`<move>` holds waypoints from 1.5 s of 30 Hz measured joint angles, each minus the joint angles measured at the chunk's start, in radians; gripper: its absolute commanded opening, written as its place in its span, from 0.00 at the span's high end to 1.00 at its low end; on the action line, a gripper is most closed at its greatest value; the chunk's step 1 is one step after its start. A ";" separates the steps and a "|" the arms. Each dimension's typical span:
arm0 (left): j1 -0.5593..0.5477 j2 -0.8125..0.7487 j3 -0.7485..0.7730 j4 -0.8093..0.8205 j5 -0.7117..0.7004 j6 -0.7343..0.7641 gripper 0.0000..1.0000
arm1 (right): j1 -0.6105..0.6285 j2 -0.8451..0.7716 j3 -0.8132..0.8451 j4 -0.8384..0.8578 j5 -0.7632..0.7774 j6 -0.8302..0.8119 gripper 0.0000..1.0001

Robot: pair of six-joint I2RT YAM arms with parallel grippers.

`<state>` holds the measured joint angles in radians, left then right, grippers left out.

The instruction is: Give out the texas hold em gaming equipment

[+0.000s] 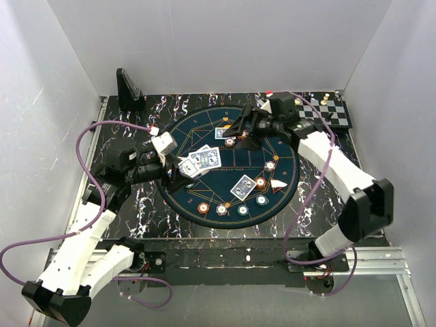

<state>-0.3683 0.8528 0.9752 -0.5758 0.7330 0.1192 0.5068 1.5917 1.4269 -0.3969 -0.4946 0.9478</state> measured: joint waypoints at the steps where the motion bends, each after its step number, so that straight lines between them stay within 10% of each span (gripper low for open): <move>1: 0.000 0.000 0.000 0.000 0.000 0.000 1.00 | -0.013 -0.041 -0.029 -0.008 0.007 -0.006 0.15; 12: 0.000 0.003 -0.001 0.003 0.005 -0.001 1.00 | -0.037 -0.303 -0.164 0.001 -0.021 -0.016 0.11; 31: 0.000 0.008 -0.001 0.009 0.008 -0.002 1.00 | 0.233 -0.185 -0.063 -0.023 0.020 -0.117 0.09; 45: 0.000 0.010 -0.001 0.004 0.008 -0.005 1.00 | 0.237 -0.166 -0.052 -0.053 0.044 -0.113 0.39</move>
<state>-0.3683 0.8631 0.9741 -0.5720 0.7406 0.1139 0.7441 1.4258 1.3750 -0.4500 -0.4503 0.8345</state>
